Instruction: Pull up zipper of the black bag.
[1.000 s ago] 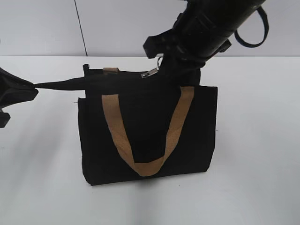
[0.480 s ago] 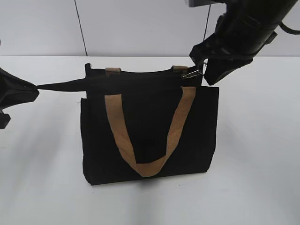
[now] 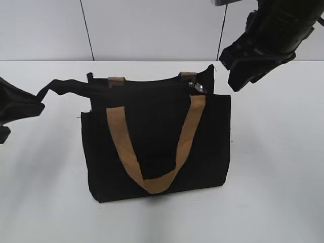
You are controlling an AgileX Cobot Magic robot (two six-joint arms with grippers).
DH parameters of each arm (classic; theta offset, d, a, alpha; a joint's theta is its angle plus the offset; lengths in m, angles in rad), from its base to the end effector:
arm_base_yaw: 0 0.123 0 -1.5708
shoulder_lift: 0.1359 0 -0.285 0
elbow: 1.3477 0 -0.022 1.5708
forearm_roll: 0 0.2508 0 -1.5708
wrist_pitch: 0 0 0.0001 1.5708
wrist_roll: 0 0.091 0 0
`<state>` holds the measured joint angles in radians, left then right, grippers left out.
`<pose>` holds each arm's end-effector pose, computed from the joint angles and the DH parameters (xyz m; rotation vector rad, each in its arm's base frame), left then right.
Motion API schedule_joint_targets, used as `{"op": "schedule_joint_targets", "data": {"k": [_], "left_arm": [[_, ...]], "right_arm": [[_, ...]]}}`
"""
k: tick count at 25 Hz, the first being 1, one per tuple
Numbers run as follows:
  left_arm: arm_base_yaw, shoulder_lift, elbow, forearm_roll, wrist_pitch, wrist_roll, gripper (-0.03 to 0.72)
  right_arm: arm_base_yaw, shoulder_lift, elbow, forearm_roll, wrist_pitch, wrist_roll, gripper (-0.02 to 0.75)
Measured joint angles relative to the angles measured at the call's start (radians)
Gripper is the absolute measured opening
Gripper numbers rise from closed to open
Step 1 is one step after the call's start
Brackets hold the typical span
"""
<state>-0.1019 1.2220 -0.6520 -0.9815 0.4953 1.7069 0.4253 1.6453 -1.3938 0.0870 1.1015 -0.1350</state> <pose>0.2269 -0.0594 0.2461 1.1488 1.9593 -0.1198 0.3048 0.1458 0.2959 -0.7494 2.7460 0.1811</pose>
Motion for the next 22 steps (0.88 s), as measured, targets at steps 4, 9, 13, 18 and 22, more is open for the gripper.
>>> {"op": "schedule_joint_targets", "data": {"k": [4, 9, 13, 18, 22], "left_arm": [[0.000, 0.000, 0.000, 0.008, 0.086, -0.062, 0.151], [0.000, -0.011, 0.000, 0.018, 0.120, -0.273, 0.375], [0.000, -0.057, 0.000, 0.036, 0.104, -0.505, 0.456], [0.000, -0.105, -0.047, 0.332, 0.083, -0.975, 0.466], [0.000, -0.110, -0.154, 0.715, 0.227, -1.370, 0.466]], "right_arm": [[-0.001, -0.023, -0.001, -0.004, 0.008, -0.003, 0.405], [-0.001, -0.072, -0.001, -0.018, 0.009, -0.006, 0.454], [-0.001, -0.121, -0.001, -0.046, 0.009, -0.005, 0.456], [-0.001, -0.184, -0.001, -0.153, 0.009, 0.054, 0.456], [-0.014, -0.238, -0.001, -0.230, 0.008, 0.079, 0.456]]}}
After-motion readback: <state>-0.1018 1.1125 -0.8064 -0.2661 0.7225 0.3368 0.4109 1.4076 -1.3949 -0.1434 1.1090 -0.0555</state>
